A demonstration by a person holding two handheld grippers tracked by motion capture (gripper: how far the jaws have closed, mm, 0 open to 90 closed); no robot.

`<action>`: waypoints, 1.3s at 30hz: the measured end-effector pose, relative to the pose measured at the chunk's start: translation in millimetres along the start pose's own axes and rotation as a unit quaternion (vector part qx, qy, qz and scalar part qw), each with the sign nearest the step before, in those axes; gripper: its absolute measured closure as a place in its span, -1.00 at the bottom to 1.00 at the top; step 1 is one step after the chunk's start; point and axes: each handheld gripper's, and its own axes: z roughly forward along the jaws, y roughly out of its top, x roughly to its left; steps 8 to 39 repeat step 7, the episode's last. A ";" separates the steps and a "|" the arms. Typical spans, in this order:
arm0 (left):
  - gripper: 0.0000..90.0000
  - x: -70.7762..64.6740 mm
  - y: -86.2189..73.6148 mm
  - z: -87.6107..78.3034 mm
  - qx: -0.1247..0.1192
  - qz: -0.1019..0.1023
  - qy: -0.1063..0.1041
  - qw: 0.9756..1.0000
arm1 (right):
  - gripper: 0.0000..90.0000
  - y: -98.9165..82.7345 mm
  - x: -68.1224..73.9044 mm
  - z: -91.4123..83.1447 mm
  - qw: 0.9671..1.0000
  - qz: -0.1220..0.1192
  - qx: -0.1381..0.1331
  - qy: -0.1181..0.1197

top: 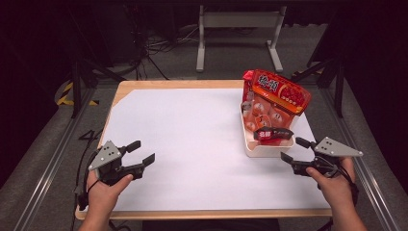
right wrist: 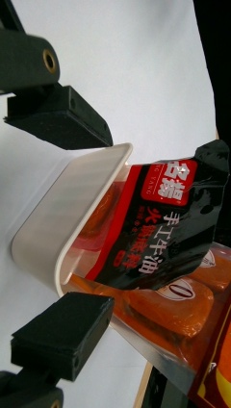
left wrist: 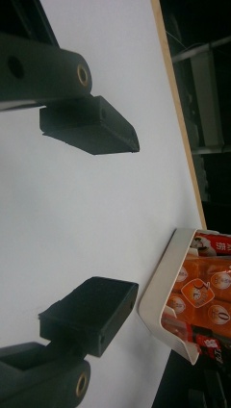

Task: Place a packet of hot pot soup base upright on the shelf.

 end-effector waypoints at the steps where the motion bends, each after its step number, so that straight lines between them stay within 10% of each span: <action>1: -0.34 0.3 0.0 0.0 -0.001 -0.001 0.000 1.000 | -0.52 -0.3 -0.1 0.3 1.000 -0.001 0.001 0.000; 39: -0.35 0.9 0.4 0.1 -0.002 -0.004 0.000 1.000 | -0.52 -0.1 0.6 0.0 1.000 -0.003 0.001 0.001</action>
